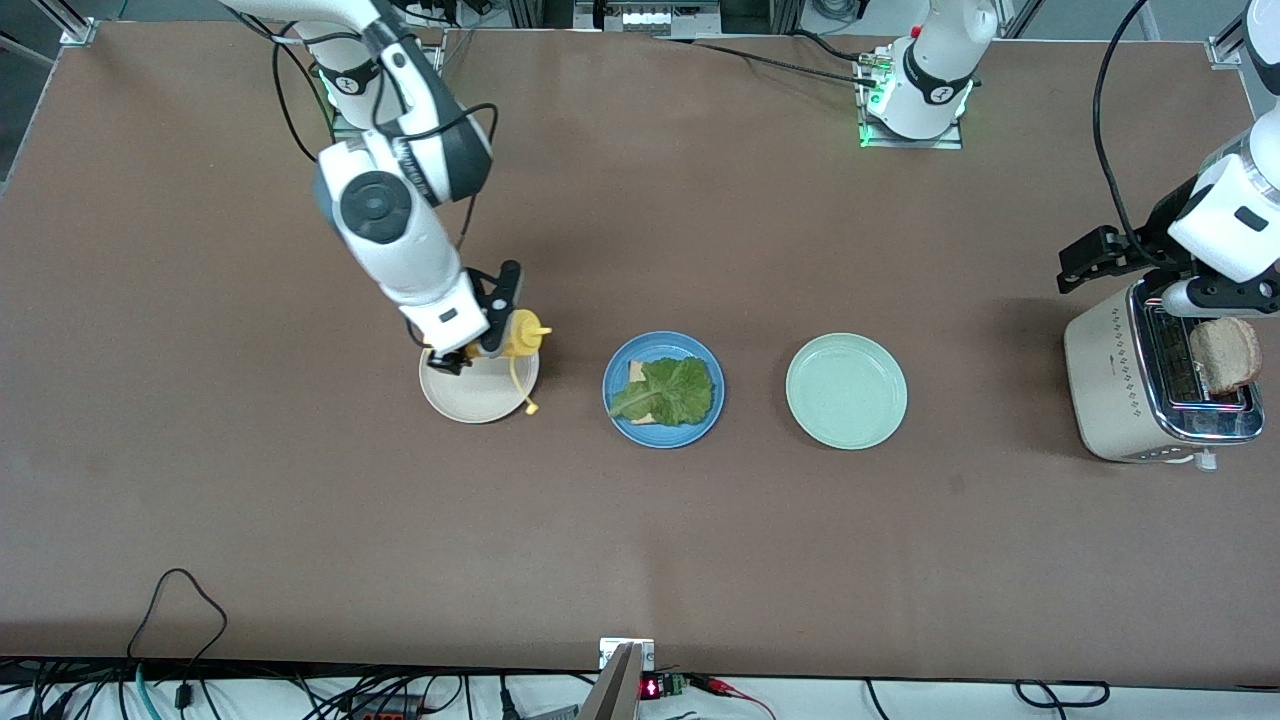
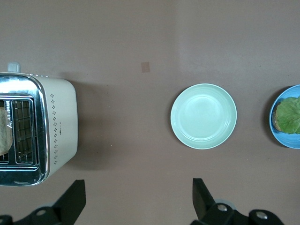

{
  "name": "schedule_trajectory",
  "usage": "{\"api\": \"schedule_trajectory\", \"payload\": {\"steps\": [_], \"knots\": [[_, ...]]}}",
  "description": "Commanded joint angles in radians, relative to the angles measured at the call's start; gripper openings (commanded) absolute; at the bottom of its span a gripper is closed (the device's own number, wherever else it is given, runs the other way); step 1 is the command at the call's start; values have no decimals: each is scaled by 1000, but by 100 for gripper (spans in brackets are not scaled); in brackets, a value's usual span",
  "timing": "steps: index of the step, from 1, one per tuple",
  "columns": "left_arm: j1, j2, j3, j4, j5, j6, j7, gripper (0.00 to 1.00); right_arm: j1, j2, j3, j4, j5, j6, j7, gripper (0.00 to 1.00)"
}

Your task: Make sandwich in blue plate with both arms

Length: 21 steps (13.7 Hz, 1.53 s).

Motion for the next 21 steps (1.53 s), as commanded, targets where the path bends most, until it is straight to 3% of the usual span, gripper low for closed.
{"api": "schedule_trajectory", "payload": {"steps": [1,5,12,15,18,21], "knots": [[9,-17,-2,-15,-17,1,-2,100,51,94,-14,89,-40,1,118,0],[42,10,11,16,-17,-5,-3,100,120,240,-31,221,-96,-3,217,0],[116,27,11,19,-19,-1,10,100,174,302,-72,261,-100,1,230,0],[165,51,12,34,-16,-1,10,100,130,265,-72,261,-89,-4,220,0],[229,128,12,94,-6,-2,12,100,26,164,-59,227,-65,-65,142,0],[304,212,14,149,10,-1,143,100,-114,43,-48,172,104,-145,-127,0]]}}
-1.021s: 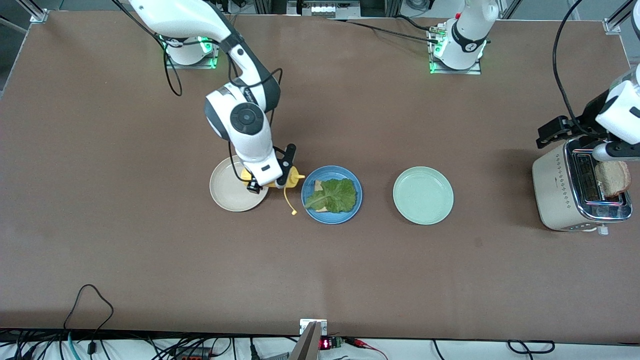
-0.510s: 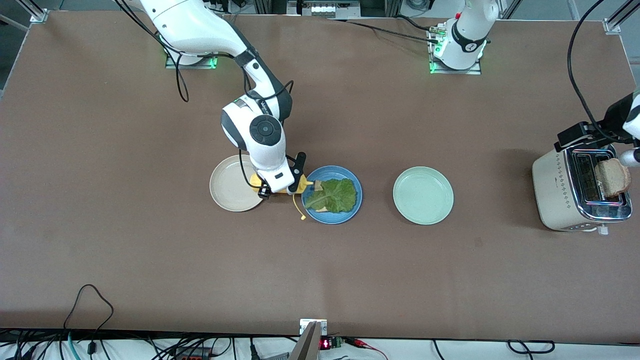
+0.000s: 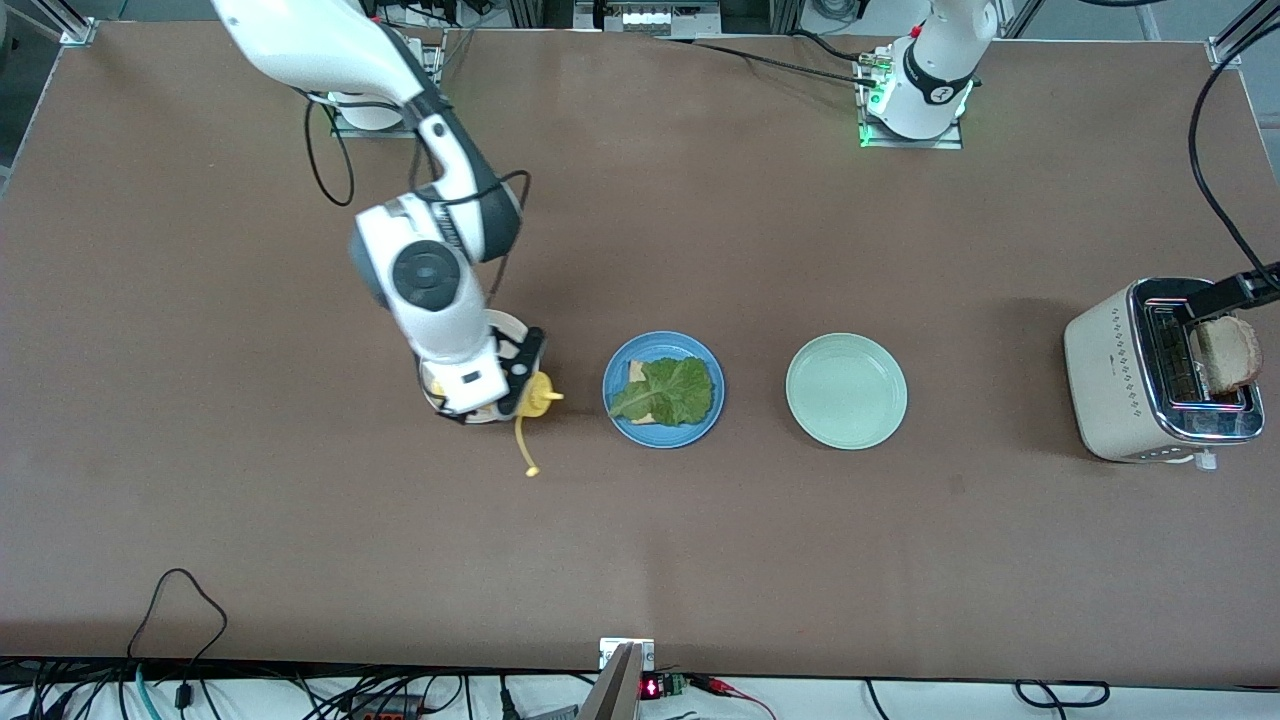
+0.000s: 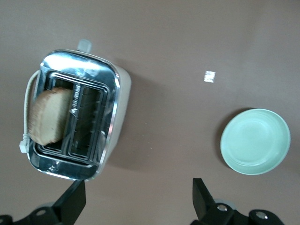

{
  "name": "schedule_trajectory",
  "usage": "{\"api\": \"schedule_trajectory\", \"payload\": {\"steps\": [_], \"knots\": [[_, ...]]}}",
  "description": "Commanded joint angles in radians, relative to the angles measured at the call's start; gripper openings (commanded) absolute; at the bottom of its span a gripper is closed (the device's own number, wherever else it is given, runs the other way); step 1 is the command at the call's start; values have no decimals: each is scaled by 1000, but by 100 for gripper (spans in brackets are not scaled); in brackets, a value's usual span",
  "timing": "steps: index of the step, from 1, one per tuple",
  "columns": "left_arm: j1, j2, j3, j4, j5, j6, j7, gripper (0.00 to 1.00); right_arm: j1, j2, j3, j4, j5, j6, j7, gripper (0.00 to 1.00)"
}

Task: Make sandwich in blue plate with both arms
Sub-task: 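Set the bottle down while the left gripper grasps the second bread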

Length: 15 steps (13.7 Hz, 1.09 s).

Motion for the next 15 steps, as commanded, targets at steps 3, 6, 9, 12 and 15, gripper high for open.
{"api": "schedule_trajectory", "payload": {"steps": [3,6,9,12,15], "knots": [[135,176,-6,127,69,-13,363,100,-272,-202,30,-121,258,-99,-455,0],[214,232,-6,127,69,-10,500,100,-481,-218,30,-135,456,-201,-815,0],[236,261,-6,115,71,-1,592,100,-630,-207,30,-170,585,-275,-1096,0],[254,294,-7,115,72,16,618,91,-739,-176,30,-229,716,-306,-1331,0],[256,325,-6,113,72,30,649,77,-829,-74,28,-237,833,-367,-1543,0]]}}
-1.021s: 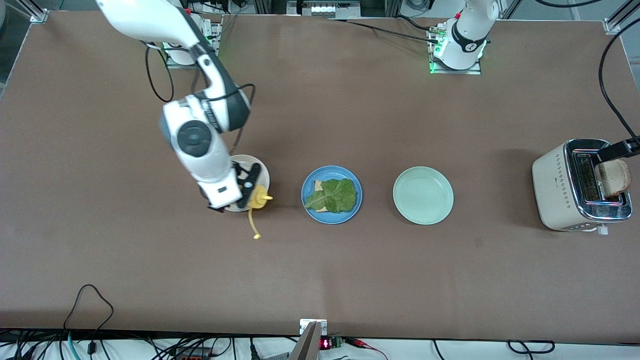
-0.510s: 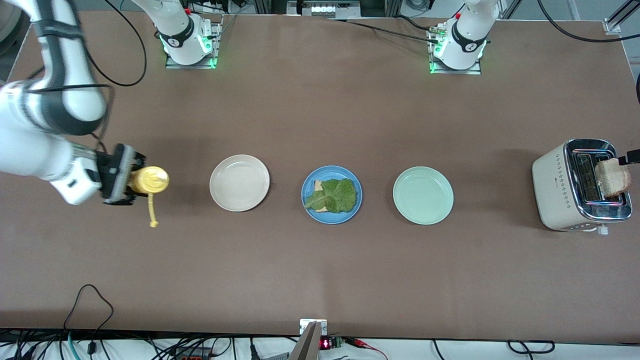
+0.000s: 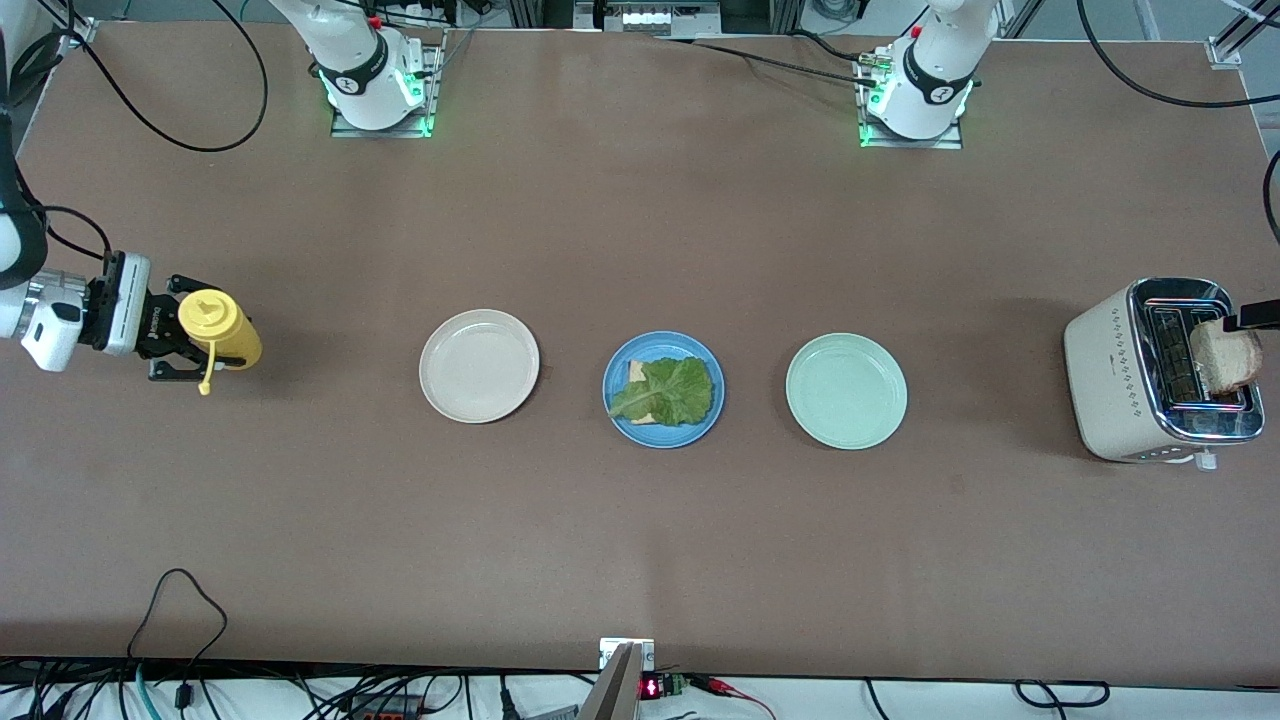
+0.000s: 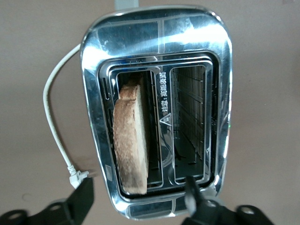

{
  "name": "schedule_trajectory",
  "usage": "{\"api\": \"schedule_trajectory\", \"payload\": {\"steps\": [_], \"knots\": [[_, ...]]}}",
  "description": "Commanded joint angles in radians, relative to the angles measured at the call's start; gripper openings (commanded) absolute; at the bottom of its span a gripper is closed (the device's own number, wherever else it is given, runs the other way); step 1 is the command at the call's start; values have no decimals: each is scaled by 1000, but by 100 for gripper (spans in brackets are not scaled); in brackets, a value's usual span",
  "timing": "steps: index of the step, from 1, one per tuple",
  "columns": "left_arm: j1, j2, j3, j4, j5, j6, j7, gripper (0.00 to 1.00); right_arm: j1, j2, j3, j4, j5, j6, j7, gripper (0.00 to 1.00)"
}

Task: Make sandwich in blue plate with both arms
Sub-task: 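Set the bottle down while the left gripper grasps the second bread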

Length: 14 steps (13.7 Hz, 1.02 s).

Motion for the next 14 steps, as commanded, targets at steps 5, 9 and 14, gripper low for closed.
{"api": "schedule_trajectory", "payload": {"steps": [5,9,14], "knots": [[8,53,-12,30,23,7,38,50,-173,215,22,43,128,-88,-297,0],[8,61,-12,30,30,18,38,10,-208,302,22,80,143,-93,-357,0],[20,38,-18,48,23,11,39,1,-225,335,22,86,166,-95,-339,62]]}}
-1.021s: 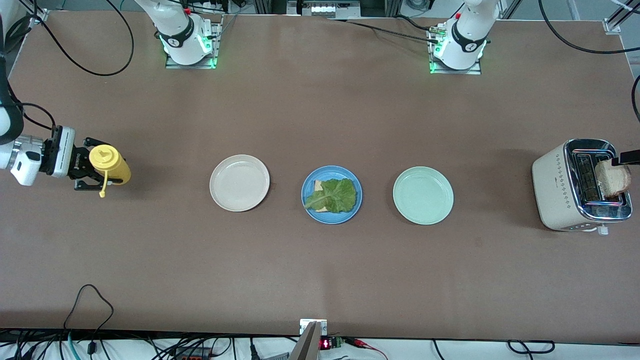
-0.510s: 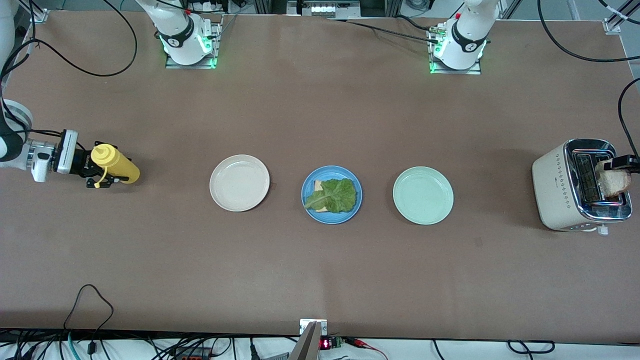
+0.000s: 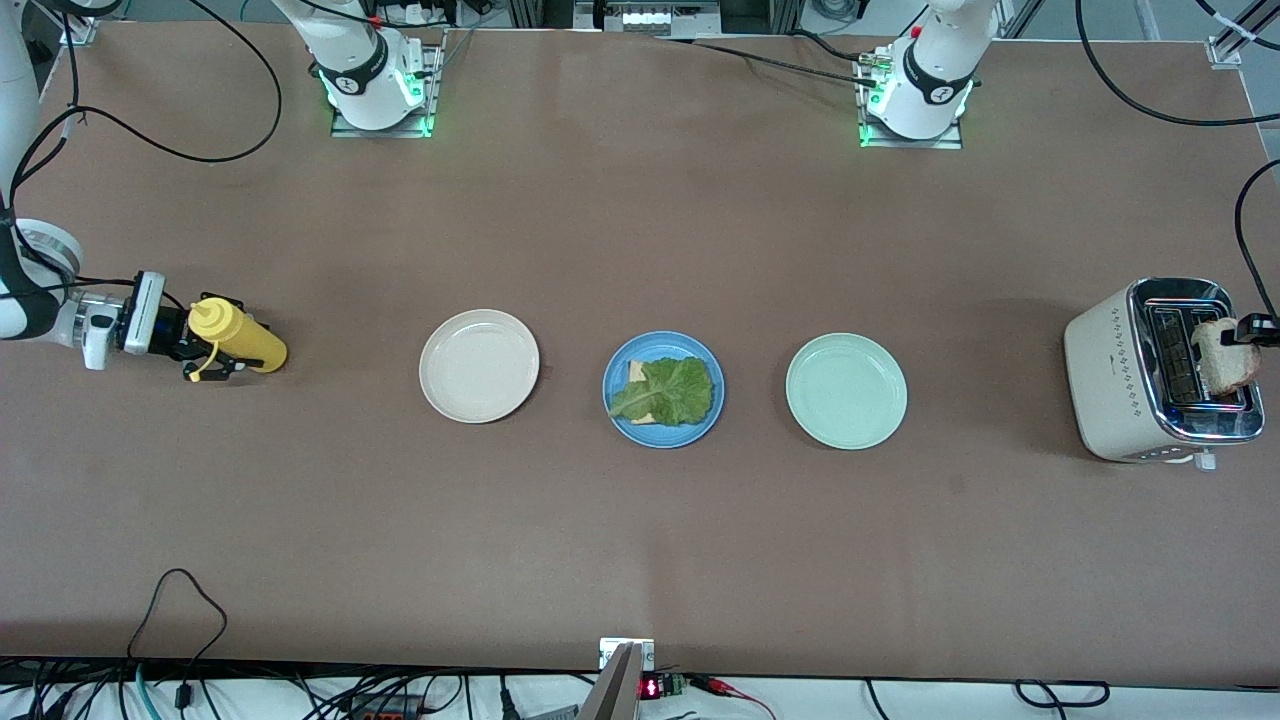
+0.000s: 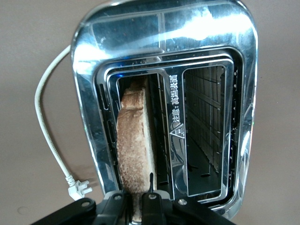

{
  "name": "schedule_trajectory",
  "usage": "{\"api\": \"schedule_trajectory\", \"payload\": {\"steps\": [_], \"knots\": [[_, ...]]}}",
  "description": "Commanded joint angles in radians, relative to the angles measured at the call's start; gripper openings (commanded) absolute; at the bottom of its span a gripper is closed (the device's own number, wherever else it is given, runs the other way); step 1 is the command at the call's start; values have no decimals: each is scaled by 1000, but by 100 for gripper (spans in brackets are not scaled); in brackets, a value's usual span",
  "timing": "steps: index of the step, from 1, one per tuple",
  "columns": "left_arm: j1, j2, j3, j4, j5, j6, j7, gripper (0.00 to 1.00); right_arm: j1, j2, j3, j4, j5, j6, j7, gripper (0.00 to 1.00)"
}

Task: Make sandwich in blue plate with both arms
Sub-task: 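Set the bottle down while the left gripper grasps the second bread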

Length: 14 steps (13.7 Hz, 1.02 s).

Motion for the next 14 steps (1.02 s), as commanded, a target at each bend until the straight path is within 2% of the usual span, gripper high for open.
{"api": "schedule_trajectory", "payload": {"steps": [1,3,4,7,8,10,12,14], "knots": [[15,-57,-21,39,3,-45,20,1,-31,14,18,18,23,-29,5,100],[10,-131,-35,58,-3,-108,20,1,-43,15,18,18,39,-31,5,100],[4,-156,-43,105,-24,-149,19,1,-45,15,17,18,43,-31,7,100],[2,-159,-165,235,-29,-339,-5,1,-59,14,12,44,42,-37,10,100],[1,-162,-219,239,-29,-385,-42,1,-68,14,9,61,36,-46,10,100],[9,-165,-363,219,-75,-430,-193,1,-91,11,4,84,25,-81,12,100],[-13,-157,-408,155,-228,-384,-402,1,-99,-3,-19,124,-4,-129,24,100],[-56,-157,-474,49,-267,-245,-492,1,-100,-12,-34,193,-46,-182,62,100]]}}
